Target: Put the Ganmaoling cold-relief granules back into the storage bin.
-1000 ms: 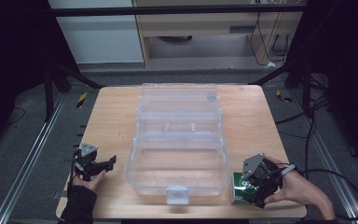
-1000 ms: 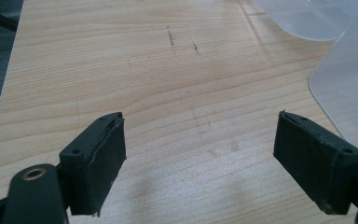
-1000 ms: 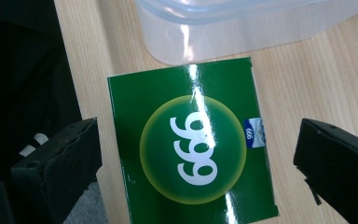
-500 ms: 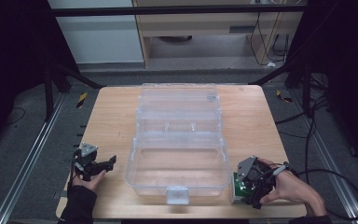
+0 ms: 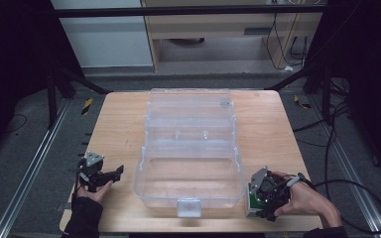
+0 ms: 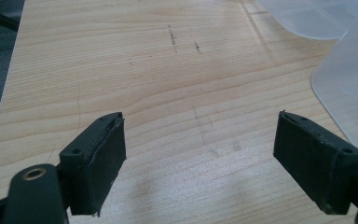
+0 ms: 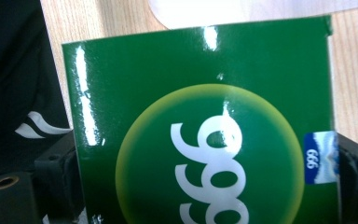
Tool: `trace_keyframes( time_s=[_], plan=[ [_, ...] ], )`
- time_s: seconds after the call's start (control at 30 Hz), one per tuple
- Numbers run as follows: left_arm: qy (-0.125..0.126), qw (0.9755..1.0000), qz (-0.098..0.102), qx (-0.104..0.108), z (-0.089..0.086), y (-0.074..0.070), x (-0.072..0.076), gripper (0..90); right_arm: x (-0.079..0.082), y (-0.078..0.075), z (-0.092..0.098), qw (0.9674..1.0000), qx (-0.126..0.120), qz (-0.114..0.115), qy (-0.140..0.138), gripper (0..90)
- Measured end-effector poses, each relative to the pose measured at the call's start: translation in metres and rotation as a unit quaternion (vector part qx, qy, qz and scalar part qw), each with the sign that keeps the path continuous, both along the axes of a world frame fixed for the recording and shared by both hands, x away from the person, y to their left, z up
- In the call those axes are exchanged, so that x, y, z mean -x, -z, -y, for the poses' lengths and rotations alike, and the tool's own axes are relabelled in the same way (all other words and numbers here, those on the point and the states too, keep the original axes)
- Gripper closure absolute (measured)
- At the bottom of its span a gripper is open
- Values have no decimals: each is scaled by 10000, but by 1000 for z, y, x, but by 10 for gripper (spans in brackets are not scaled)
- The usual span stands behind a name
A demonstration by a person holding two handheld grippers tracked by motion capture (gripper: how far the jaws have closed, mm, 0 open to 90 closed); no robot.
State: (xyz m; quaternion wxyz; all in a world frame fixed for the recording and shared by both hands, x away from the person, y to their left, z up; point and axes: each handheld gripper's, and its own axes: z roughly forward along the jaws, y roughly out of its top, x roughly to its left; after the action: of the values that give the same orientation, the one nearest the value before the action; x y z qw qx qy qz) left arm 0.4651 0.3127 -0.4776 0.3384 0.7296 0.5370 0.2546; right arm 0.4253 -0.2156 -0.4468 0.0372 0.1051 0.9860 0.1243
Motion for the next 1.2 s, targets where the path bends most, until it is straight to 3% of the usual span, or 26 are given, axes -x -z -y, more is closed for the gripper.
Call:
trace_keyframes(
  time_s=[0.23,0.57,0.83,1.2],
  plan=[
    [3,10000,-5,-2,0,0,0,162,0,-2,3,9999,-85,-93,104,147],
    [6,10000,-27,-5,1,1,-1,162,2,-7,6,9999,-106,-82,103,156],
    [32,10000,-76,-41,1,2,-1,162,10,-31,16,9993,-317,139,123,156],
    [34,9999,-88,-43,1,2,-1,162,20,-62,18,9987,-437,190,153,158]
  ],
)
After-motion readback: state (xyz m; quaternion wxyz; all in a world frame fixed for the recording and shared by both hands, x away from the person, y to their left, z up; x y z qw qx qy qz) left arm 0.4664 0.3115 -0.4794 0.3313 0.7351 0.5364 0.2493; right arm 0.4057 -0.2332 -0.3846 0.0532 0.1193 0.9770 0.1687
